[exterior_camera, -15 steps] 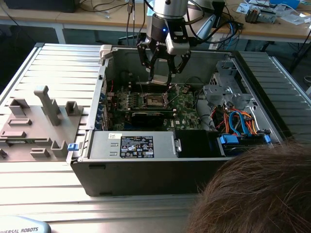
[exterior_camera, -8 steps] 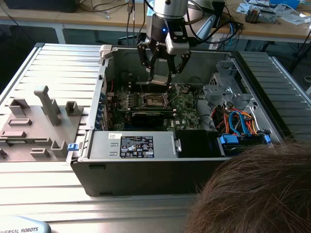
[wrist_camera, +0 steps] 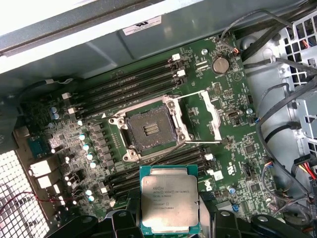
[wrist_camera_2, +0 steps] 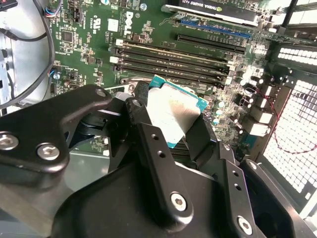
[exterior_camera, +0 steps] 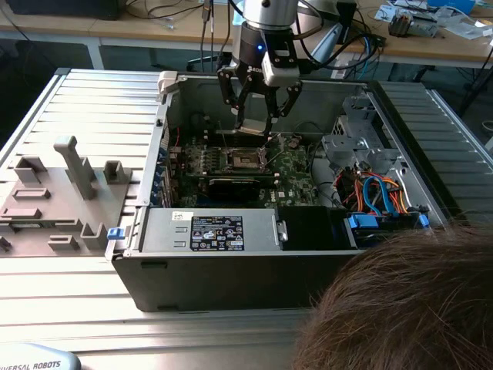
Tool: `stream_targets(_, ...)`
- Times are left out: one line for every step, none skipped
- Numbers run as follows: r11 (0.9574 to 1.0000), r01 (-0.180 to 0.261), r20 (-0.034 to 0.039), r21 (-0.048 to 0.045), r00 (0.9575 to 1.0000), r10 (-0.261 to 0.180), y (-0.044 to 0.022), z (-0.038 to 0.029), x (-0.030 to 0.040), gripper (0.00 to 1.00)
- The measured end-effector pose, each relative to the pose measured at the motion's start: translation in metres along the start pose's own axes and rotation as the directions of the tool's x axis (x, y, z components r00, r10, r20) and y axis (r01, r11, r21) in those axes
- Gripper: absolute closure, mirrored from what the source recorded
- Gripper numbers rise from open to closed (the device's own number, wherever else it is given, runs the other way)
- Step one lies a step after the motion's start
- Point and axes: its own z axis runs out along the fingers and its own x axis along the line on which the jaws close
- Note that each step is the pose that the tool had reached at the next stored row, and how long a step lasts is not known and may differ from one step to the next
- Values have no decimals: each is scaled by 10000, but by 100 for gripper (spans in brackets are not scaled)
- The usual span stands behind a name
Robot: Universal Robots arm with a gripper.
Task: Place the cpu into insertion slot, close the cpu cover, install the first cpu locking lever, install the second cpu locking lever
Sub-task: 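Place the cpu into insertion slot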
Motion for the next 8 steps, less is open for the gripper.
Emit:
stream_targets(10000,-18,0,6,10000,18,0,0,0,45)
stream_targets(10000,-27,-1,10,10000,27,0,0,0,45)
stream_targets(10000,-37,-1,12,10000,37,0,0,0,45)
stream_targets(10000,-46,-1,15,10000,46,0,0,0,45)
stream_targets(10000,-56,-2,18,10000,56,0,0,0,45)
stream_targets(10000,-72,-2,22,10000,72,0,1,0,45)
stream_targets(10000,-80,-3,26,10000,80,0,0,0,45)
stream_targets(10000,-89,-2,29,10000,89,0,0,0,45)
